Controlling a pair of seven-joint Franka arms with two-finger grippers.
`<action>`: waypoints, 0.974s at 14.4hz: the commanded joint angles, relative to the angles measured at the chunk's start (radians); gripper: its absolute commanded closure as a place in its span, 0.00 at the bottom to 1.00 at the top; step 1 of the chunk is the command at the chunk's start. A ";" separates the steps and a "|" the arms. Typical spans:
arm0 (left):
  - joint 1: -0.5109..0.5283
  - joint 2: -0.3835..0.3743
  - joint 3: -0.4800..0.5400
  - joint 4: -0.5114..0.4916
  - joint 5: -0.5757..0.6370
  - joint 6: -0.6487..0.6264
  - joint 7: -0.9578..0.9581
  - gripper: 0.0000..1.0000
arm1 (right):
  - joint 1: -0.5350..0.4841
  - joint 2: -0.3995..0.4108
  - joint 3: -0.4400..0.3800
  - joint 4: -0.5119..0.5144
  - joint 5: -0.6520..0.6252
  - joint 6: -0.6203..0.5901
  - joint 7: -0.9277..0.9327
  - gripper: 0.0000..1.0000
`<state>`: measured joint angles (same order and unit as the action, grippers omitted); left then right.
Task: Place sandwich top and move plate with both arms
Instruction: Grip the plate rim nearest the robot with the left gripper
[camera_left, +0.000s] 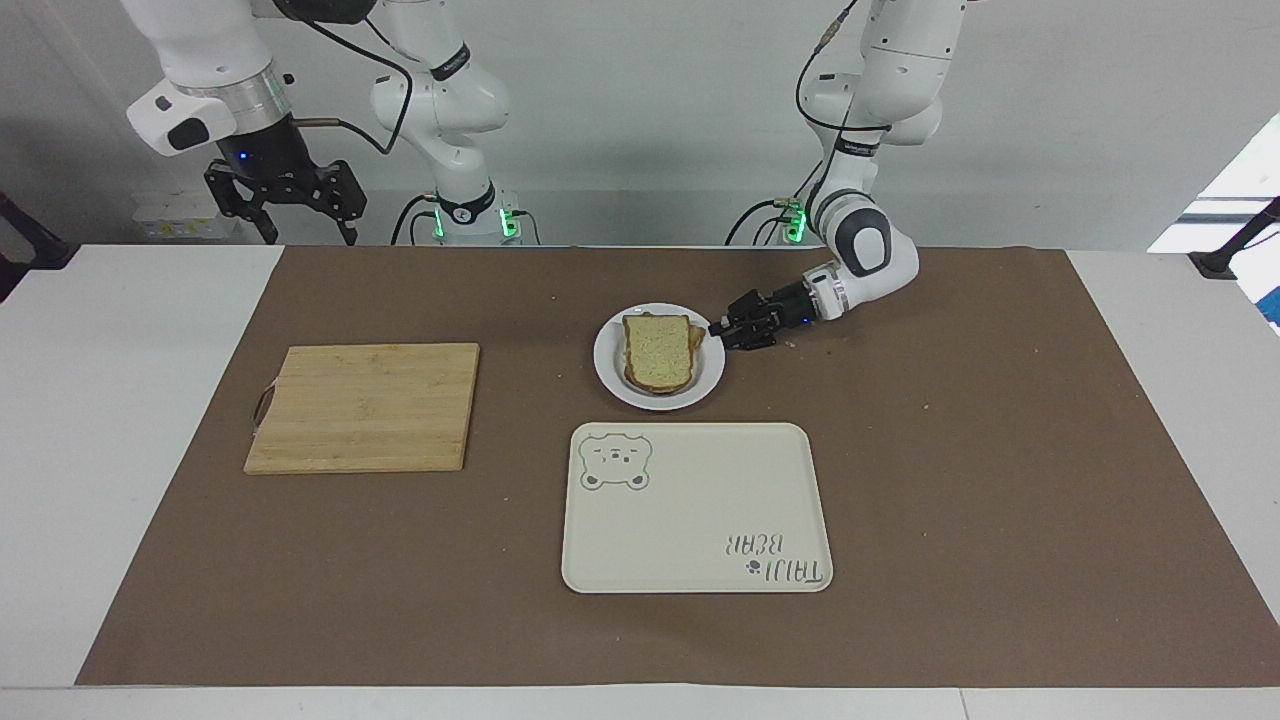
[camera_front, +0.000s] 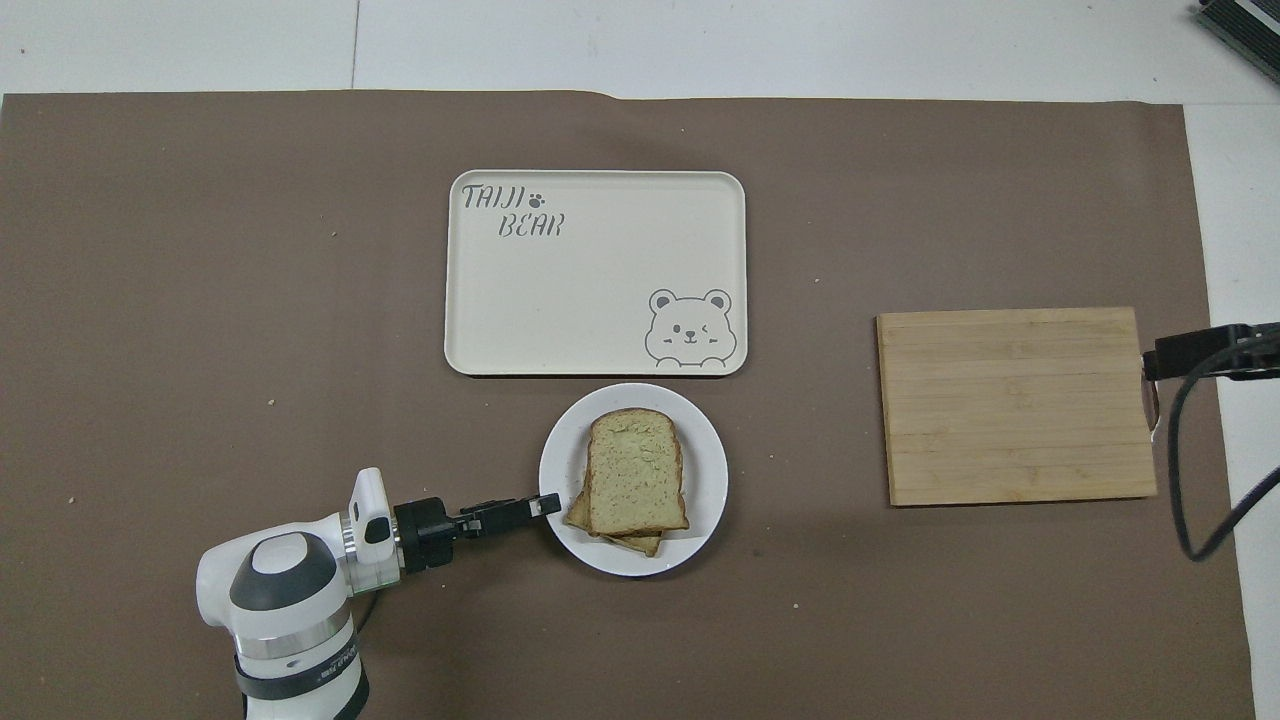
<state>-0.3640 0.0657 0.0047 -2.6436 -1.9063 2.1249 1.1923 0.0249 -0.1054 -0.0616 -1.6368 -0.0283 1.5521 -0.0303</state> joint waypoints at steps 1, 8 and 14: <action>-0.038 0.034 0.006 0.039 -0.028 0.047 0.018 0.54 | -0.010 -0.016 0.003 -0.017 -0.015 0.006 -0.020 0.00; -0.062 0.049 0.006 0.062 -0.034 0.072 0.018 0.71 | -0.008 0.016 0.006 0.043 -0.025 -0.029 -0.025 0.00; -0.064 0.048 0.006 0.062 -0.036 0.063 0.016 1.00 | 0.032 -0.010 0.020 0.003 -0.025 -0.017 0.072 0.00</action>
<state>-0.4028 0.1049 0.0023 -2.5954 -1.9106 2.1779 1.1941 0.0384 -0.1044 -0.0492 -1.6237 -0.0297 1.5473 0.0008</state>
